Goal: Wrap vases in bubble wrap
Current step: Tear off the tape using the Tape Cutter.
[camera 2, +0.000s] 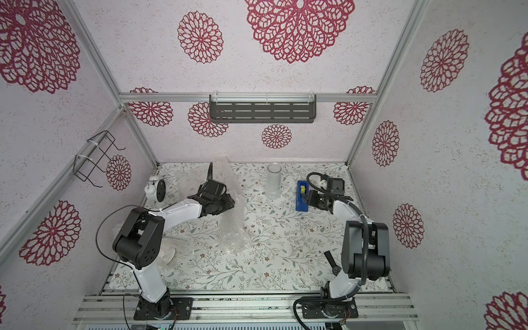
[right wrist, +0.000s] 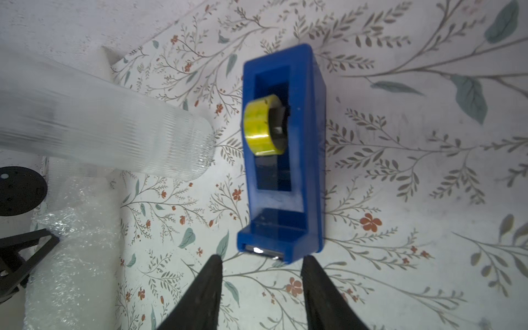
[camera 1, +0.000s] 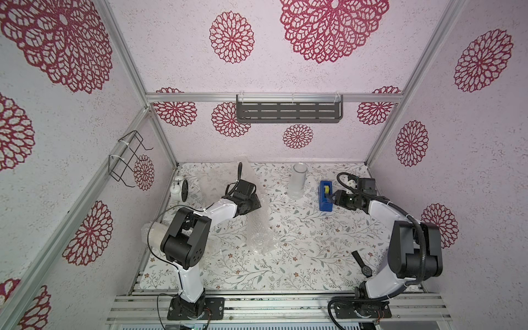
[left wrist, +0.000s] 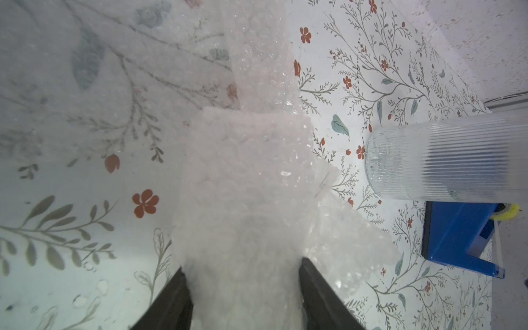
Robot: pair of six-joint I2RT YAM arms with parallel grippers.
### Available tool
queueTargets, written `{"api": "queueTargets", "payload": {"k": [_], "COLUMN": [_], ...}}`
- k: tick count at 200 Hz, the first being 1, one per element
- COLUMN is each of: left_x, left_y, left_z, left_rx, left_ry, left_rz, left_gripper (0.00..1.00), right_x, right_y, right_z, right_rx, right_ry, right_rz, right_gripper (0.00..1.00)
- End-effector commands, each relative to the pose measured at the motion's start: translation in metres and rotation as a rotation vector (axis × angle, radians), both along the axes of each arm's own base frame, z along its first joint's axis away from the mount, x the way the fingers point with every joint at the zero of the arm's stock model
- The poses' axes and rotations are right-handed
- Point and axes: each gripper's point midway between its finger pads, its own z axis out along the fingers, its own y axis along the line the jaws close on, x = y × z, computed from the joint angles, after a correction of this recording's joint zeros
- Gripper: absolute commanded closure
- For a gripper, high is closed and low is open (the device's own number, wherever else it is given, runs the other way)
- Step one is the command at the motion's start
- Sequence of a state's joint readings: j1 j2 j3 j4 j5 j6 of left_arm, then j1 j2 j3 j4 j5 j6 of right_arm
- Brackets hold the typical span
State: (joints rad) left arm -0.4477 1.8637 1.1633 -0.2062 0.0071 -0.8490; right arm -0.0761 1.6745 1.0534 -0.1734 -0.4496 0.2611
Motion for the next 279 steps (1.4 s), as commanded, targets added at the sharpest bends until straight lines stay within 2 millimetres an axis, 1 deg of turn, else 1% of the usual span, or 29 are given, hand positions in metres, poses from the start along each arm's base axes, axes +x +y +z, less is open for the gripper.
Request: {"api": "queueTargets", "payload": {"k": [1, 32, 100, 126, 170, 204, 261, 279], "left_x": [-0.043, -0.045, -0.044, -0.044, -0.045, -0.045, -0.045, -0.045], "left_y": [0.007, 0.006, 0.004, 0.005, 0.004, 0.004, 0.004, 0.004], "left_z": [-0.054, -0.056, -0.058, -0.059, -0.061, -0.06, -0.06, -0.06], "left_rx": [0.084, 0.085, 0.092, 0.097, 0.101, 0.103, 0.107, 0.107], "left_ry": [0.198, 0.204, 0.212, 0.213, 0.219, 0.218, 0.219, 0.219], "left_rz": [-0.036, -0.035, -0.039, -0.037, -0.039, -0.039, -0.038, -0.039], "left_gripper": [0.63, 0.63, 0.63, 0.63, 0.63, 0.63, 0.63, 0.63], "right_x": [0.012, 0.023, 0.034, 0.036, 0.038, 0.038, 0.038, 0.039], "right_y": [0.005, -0.003, 0.007, 0.008, 0.011, 0.017, 0.018, 0.018], "right_z": [0.017, 0.01, 0.005, -0.005, -0.015, -0.021, -0.03, -0.03], "right_rx": [0.091, 0.176, 0.269, 0.275, 0.279, 0.291, 0.299, 0.302], "right_ry": [-0.047, -0.046, -0.057, -0.025, -0.005, 0.014, 0.041, 0.042], "right_rz": [0.089, 0.104, 0.154, 0.153, 0.164, 0.187, 0.186, 0.184], "right_gripper": [0.55, 0.59, 0.66, 0.66, 0.68, 0.71, 0.77, 0.81]}}
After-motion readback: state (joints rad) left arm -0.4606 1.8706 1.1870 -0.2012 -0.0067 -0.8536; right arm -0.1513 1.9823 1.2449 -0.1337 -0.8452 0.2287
